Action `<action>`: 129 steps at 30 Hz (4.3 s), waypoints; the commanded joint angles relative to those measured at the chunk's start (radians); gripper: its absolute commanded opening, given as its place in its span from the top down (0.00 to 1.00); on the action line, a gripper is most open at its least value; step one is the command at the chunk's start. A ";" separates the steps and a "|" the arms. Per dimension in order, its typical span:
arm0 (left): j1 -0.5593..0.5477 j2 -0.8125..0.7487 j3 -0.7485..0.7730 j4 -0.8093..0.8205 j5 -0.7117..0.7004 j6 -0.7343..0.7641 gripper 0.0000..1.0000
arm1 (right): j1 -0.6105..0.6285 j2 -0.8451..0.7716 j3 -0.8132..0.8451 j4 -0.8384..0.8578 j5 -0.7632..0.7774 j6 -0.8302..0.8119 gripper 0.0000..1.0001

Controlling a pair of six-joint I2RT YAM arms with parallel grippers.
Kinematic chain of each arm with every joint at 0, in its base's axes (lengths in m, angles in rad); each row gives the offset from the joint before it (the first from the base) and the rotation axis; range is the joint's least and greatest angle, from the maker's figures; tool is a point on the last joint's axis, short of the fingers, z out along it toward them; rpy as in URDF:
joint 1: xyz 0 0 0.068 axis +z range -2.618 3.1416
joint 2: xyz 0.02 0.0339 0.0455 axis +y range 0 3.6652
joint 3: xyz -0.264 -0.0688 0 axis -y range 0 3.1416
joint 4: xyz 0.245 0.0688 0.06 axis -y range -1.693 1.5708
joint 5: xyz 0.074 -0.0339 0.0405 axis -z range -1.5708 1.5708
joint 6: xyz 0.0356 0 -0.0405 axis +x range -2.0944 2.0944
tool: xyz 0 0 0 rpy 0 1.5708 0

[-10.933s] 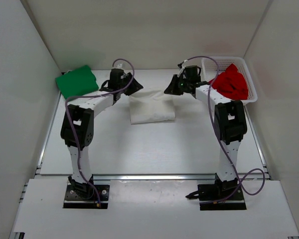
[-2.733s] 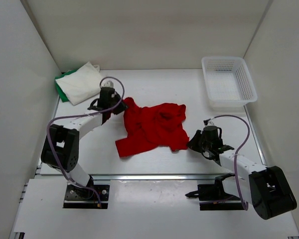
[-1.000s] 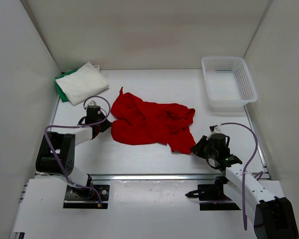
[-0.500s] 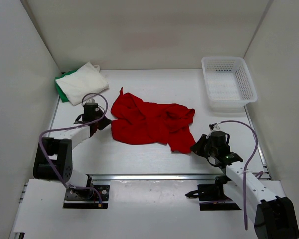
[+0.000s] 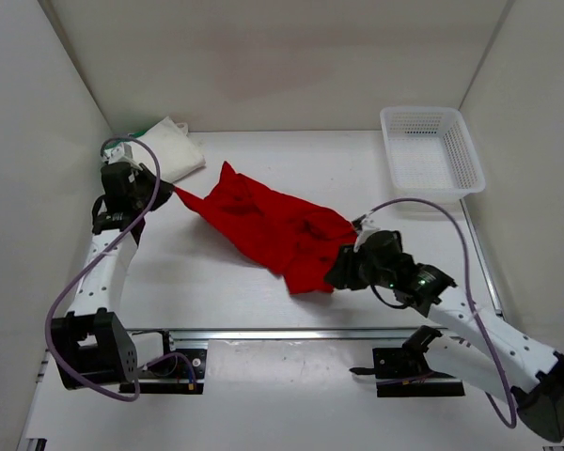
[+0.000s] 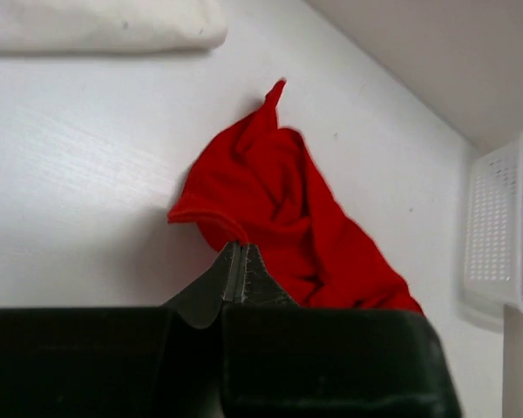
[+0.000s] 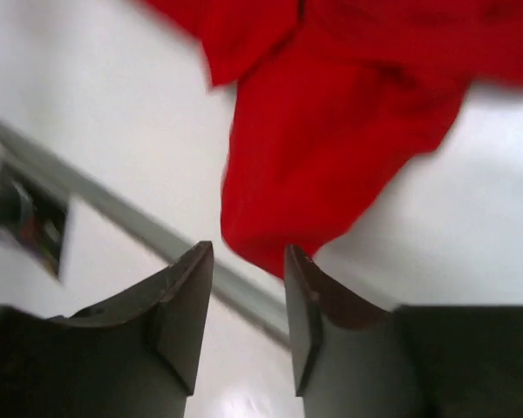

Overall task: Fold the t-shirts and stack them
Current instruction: Flatten out the tshirt

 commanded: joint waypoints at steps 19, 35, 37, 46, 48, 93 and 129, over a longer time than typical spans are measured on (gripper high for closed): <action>-0.130 -0.009 -0.165 0.031 0.047 0.008 1.00 | 0.030 0.150 -0.222 0.109 -0.128 0.087 0.65; -0.195 -0.095 -0.280 0.060 0.086 -0.006 1.00 | 0.022 0.440 -0.191 0.201 0.131 0.065 0.94; -0.202 -0.094 -0.290 0.062 0.087 -0.003 1.00 | -0.043 0.454 -0.173 0.233 0.126 0.026 1.00; -0.231 -0.123 -0.364 0.060 0.071 -0.020 1.00 | -0.118 0.345 -0.134 0.156 0.115 -0.027 0.66; -0.228 -0.129 -0.378 0.071 0.075 -0.019 1.00 | -0.108 0.276 -0.182 0.123 0.117 0.012 0.62; -0.312 -0.138 -0.413 0.131 0.104 -0.049 1.00 | 0.363 0.525 0.010 -0.220 0.353 0.305 0.59; -0.292 -0.140 -0.412 0.137 0.101 -0.045 1.00 | 0.343 0.486 -0.037 -0.157 0.385 0.271 1.00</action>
